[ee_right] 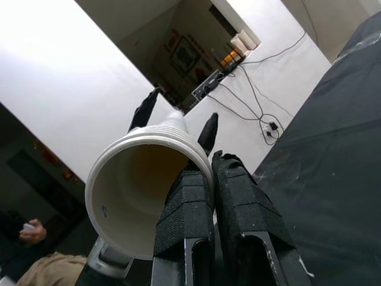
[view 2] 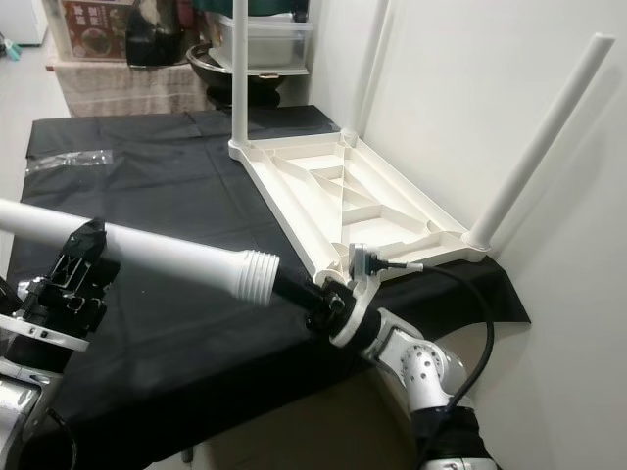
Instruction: Building children table
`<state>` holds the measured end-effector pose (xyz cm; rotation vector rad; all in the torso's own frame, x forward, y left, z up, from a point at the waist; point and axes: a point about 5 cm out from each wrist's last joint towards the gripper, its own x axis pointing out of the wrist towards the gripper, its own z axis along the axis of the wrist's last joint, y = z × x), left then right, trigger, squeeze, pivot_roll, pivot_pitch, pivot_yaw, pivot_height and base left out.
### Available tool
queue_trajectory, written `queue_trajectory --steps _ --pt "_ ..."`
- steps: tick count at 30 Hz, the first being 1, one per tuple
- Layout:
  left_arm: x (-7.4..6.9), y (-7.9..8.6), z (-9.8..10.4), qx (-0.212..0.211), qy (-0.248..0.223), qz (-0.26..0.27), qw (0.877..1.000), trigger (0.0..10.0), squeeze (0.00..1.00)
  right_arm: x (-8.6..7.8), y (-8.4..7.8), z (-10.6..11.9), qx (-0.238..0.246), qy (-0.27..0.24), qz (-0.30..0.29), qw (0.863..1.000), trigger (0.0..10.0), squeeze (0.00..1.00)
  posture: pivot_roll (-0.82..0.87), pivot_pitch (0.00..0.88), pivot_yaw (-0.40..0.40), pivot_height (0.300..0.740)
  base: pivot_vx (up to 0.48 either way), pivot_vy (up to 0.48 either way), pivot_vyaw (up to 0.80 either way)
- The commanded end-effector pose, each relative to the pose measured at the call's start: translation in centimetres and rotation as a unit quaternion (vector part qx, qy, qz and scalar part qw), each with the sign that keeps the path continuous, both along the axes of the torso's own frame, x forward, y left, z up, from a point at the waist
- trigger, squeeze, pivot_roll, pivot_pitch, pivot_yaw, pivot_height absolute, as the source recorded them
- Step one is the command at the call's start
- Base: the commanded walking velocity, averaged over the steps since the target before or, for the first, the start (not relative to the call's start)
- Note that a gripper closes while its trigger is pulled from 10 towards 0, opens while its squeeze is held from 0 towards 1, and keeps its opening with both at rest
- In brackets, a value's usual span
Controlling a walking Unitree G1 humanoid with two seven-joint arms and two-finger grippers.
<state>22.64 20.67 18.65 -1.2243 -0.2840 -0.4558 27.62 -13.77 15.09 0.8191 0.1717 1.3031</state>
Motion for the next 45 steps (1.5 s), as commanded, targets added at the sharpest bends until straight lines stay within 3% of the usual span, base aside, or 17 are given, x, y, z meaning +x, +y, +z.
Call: queue_trajectory --steps 1,6,13,14,17,18,35,36,37,38,42,44,45 --pt "-0.1 0.3 -0.1 -0.006 0.002 0.002 1.000 10.0 0.00 -0.6 -0.2 0.2 0.003 -0.010 0.025 1.000 0.0 0.00 0.08 0.000 -0.104 0.740 0.000 0.000 0.00" --pt "-0.2 0.7 0.5 -0.009 -0.012 0.008 1.000 10.0 0.00 -0.8 -1.0 -0.7 -0.021 0.002 0.027 0.999 0.0 0.00 0.08 0.000 -0.107 0.740 0.000 0.000 0.00" --pt "-0.6 1.8 0.7 -0.006 -0.021 0.020 1.000 10.0 0.00 0.1 -2.5 -1.6 -0.028 0.029 -0.013 0.999 0.0 0.00 0.08 0.000 -0.108 0.740 0.000 0.000 0.00" --pt "-0.7 2.1 0.8 -0.005 -0.024 0.023 0.999 4.9 0.00 0.3 -2.8 -1.8 -0.029 0.035 -0.022 0.999 0.0 0.00 0.09 0.000 -0.113 0.740 0.000 0.000 0.00" --pt "-0.8 2.4 0.9 -0.004 -0.026 0.026 0.999 4.9 0.00 0.4 -3.2 -2.0 -0.030 0.040 -0.031 0.998 0.0 0.00 0.09 0.000 -0.113 0.740 0.000 0.000 0.00" --pt "-0.8 2.4 0.9 -0.004 -0.026 0.027 0.999 0.0 0.00 0.5 -3.5 -2.1 -0.031 0.042 -0.034 0.998 0.0 0.00 0.09 0.000 -0.113 0.740 0.000 0.000 0.00" --pt "-0.7 2.6 0.9 0.011 -0.024 0.009 1.000 0.0 0.00 0.2 -3.9 -2.0 -0.045 0.023 -0.009 0.999 0.0 0.00 0.08 0.000 -0.106 0.740 0.000 0.000 0.00" --pt "-0.6 2.5 0.9 0.012 -0.022 0.005 1.000 4.3 0.00 0.2 -3.9 -2.0 -0.047 0.022 -0.009 0.999 0.0 0.00 0.08 0.000 -0.106 0.740 0.000 0.000 0.00" --pt "-0.6 2.4 0.9 0.013 -0.021 0.003 1.000 4.3 0.00 0.2 -3.9 -2.1 -0.048 0.022 -0.009 0.999 0.0 0.00 0.08 0.000 -0.106 0.740 0.000 0.000 0.00" --pt "-0.6 2.3 0.9 0.016 -0.020 0.003 1.000 10.0 0.00 0.2 -3.9 -2.1 -0.049 0.021 -0.009 0.999 0.0 0.00 0.08 0.000 -0.104 0.740 0.000 0.000 0.00" --pt "-0.3 2.4 0.8 0.070 -0.005 0.030 0.997 10.0 0.00 0.3 -3.9 -2.1 -0.051 0.017 -0.007 0.999 0.0 0.00 0.08 0.000 -0.105 0.740 0.000 0.000 0.00" --pt "-0.3 2.3 0.8 0.073 -0.010 0.029 0.997 10.0 0.00 0.2 -3.8 -2.1 -0.051 0.016 -0.004 0.999 0.0 0.00 0.09 0.000 -0.105 0.740 0.000 0.000 0.00" --pt "-0.4 2.3 0.9 0.068 -0.016 0.028 0.997 10.0 1.00 0.2 -3.8 -2.1 -0.052 0.015 -0.003 0.999 0.0 0.00 0.09 0.000 -0.105 0.740 0.000 0.000 0.00"
